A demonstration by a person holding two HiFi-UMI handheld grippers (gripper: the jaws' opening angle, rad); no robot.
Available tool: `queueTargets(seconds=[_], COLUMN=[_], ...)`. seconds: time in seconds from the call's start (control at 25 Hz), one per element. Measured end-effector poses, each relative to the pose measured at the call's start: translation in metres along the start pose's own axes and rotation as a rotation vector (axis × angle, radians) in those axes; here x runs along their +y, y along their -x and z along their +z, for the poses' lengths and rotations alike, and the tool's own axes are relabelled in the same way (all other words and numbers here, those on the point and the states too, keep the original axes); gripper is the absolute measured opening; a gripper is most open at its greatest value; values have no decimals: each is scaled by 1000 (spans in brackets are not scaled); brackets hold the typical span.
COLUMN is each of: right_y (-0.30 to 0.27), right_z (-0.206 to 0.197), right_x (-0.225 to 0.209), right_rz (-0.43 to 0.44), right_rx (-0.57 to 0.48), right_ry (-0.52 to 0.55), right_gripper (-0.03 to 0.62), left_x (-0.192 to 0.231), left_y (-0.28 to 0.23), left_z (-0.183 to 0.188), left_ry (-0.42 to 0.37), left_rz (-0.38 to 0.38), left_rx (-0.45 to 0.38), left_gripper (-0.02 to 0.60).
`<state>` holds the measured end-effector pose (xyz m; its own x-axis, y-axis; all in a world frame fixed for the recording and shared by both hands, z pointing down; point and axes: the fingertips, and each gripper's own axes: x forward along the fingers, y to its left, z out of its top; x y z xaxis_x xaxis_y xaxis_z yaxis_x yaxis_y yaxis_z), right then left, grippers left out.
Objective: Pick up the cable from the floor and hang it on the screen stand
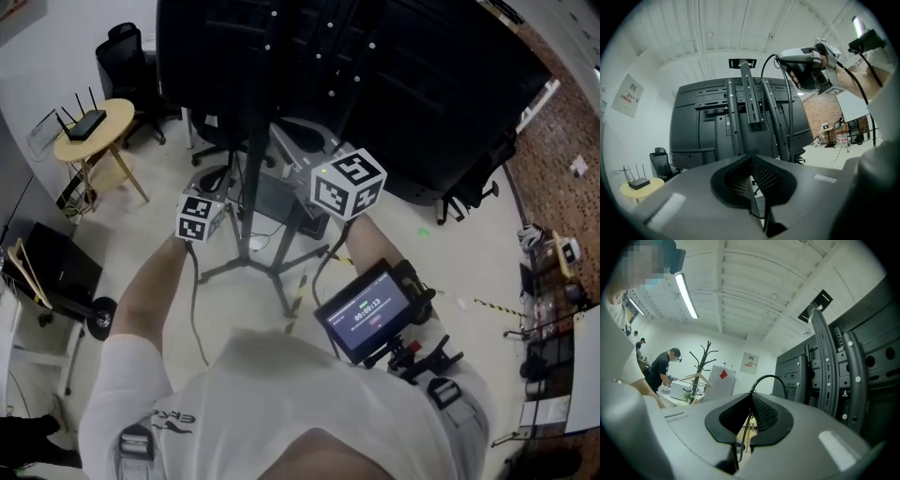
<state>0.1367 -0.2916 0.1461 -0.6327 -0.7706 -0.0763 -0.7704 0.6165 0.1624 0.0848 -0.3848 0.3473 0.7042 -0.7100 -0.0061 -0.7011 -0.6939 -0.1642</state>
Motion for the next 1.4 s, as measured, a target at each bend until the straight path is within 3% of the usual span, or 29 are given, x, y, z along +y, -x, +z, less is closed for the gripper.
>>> queueTargets(seconds=[0.28,0.44,0.68,1.08,1.4], right_y=[31,49,56,69,74], right_z=[16,25,28,38,36], right_x=[-21,-28,-29,-38,-47], right_rz=[6,3,1,-38,-62], right_rx=[-12,-23,-30,-50,-47], right_ry=[-11,-20,-26,-18,-17], right_gripper=[29,29,29,29,29], left_x=[-48,-78,-109,-106,-101], left_y=[-47,-59,-67,-77,-77], left_z=[0,0,-11,-18,-27], left_ry=[7,-21,-95,-84,-56], left_rz=[-189,-282,-371,-340,-310], left_rx=[8,22,43,41,61], left_gripper=[8,87,120,93,15])
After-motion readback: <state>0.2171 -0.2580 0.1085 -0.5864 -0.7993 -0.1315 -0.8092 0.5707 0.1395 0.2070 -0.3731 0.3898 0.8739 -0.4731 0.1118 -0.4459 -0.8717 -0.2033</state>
